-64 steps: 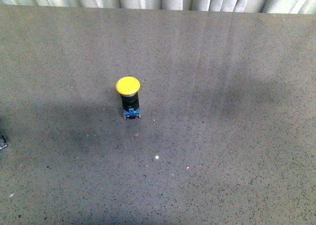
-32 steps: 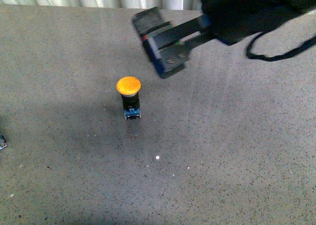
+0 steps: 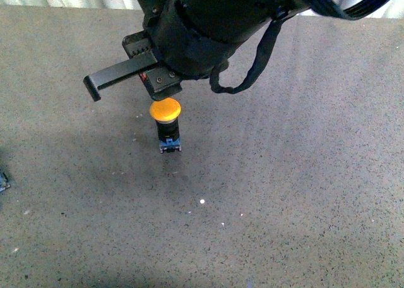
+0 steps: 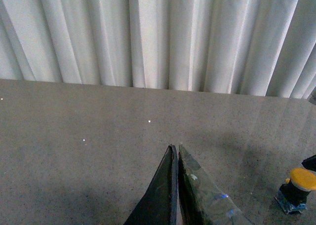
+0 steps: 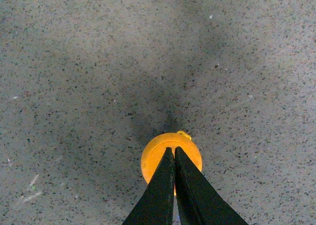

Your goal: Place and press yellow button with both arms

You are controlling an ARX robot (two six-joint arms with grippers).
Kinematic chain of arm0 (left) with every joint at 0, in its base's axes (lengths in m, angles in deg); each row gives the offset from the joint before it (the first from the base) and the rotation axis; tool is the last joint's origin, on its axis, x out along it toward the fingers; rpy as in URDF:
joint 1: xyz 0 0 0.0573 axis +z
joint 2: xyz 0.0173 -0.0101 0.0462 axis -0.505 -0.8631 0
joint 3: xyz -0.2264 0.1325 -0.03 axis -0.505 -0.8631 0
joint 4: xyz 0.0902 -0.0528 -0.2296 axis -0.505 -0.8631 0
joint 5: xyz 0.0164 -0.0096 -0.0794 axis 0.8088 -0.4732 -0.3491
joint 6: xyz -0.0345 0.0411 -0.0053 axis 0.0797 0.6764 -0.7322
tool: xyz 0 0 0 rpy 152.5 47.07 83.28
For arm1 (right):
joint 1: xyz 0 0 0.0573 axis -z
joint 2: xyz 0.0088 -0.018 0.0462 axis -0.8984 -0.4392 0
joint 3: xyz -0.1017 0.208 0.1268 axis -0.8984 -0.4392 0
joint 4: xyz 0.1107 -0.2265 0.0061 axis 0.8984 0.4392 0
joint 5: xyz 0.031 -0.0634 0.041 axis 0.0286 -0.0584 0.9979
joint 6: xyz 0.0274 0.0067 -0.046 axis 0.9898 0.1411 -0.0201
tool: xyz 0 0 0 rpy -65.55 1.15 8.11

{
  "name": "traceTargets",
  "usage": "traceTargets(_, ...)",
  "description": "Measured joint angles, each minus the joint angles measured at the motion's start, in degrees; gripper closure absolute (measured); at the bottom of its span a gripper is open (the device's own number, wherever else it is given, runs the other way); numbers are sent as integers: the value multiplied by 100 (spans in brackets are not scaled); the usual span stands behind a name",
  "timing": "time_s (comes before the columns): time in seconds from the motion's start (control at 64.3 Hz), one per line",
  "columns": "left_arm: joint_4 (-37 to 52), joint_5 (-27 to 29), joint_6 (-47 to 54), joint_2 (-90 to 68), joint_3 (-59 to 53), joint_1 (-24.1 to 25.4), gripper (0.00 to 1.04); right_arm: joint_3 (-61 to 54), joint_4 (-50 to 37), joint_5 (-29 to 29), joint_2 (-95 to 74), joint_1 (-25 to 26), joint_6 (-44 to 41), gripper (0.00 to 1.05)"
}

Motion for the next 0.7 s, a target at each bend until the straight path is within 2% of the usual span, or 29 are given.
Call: traceTargets(0.7,-2,0,0,0,0,0,103,4,103,59,-116,-4,81,103)
